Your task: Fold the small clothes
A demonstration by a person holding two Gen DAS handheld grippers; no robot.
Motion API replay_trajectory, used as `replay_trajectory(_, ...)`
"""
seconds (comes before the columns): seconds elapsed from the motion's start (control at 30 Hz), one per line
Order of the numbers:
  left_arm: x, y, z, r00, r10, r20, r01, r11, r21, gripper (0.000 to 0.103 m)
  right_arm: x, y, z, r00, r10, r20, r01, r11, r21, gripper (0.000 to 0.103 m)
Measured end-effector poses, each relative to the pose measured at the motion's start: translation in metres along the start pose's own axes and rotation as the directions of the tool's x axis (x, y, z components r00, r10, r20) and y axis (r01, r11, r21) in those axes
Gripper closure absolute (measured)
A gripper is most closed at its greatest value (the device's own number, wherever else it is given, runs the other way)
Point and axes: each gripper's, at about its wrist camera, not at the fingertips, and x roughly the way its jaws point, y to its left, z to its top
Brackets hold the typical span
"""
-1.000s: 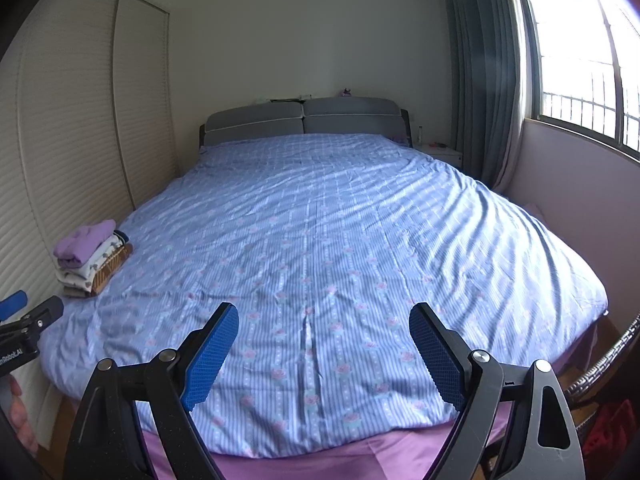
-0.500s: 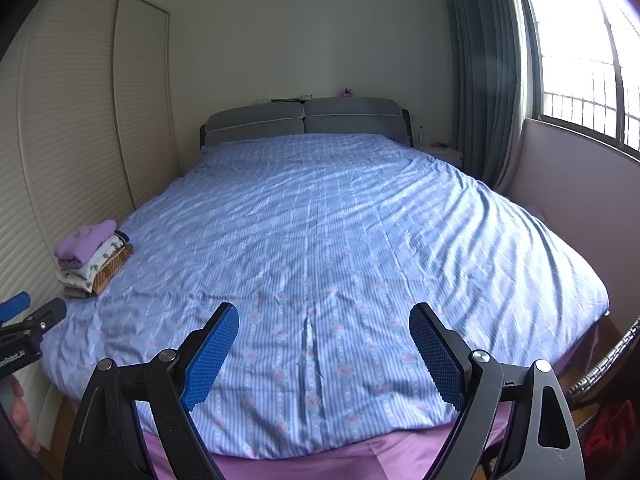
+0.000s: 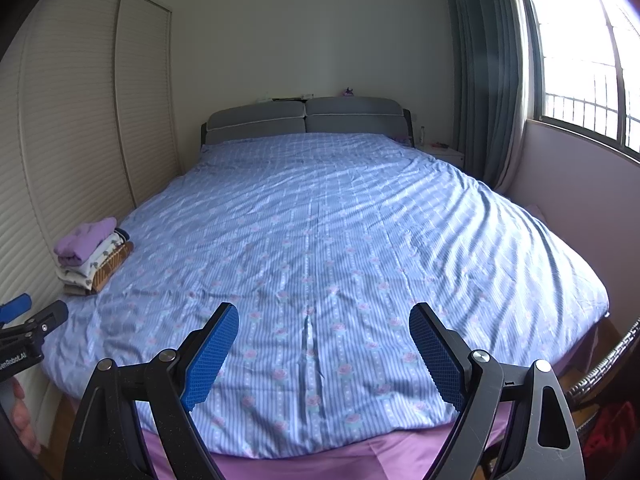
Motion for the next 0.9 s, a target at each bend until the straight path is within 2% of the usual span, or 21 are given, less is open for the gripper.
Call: replay_trajectory(0.9, -0.0011, 0.0003, -0.0036, 1.0, -0.004, -0.016, 0.004, 1.0, -0.008, 0.0, 0.0021, 0.0004, -0.0009, 1.0, 0.006, -0.004, -0.006, 1.0, 0.006, 0.015)
